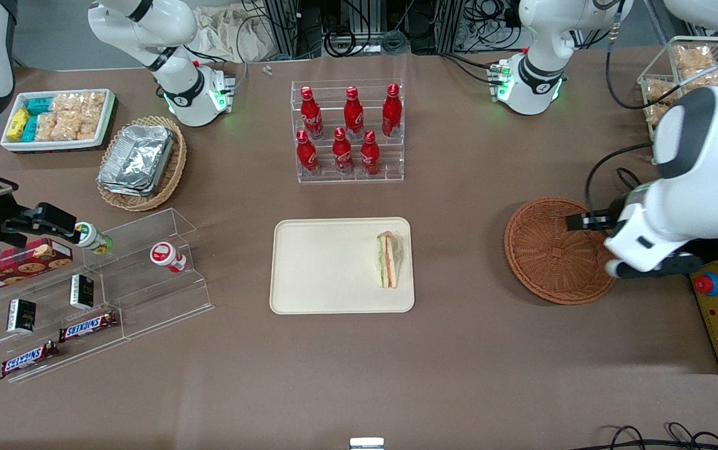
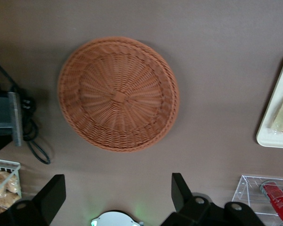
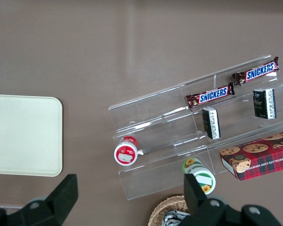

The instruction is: Place sandwich from basket to tray

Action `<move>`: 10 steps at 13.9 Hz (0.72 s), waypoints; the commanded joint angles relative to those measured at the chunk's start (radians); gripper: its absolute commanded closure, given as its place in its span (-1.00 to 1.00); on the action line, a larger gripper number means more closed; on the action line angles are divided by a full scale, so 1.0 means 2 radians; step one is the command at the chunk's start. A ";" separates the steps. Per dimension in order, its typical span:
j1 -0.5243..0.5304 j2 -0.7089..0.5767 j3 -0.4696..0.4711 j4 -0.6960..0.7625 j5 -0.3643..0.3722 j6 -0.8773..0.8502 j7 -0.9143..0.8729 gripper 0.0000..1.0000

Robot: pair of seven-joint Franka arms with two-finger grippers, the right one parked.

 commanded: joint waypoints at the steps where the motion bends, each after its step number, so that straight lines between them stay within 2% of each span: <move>1: 0.019 -0.021 -0.006 -0.007 0.004 -0.003 0.010 -0.99; 3: 0.026 -0.020 -0.006 -0.006 0.014 0.002 0.010 -0.99; 5: 0.025 -0.022 -0.006 -0.006 0.040 0.002 0.006 -0.99; 6: 0.027 -0.023 -0.006 -0.005 0.034 0.002 0.002 -0.99; 8: 0.025 -0.029 0.018 -0.006 -0.001 0.003 0.008 -0.99; 10: 0.020 -0.032 0.033 -0.007 0.000 0.007 0.013 -0.99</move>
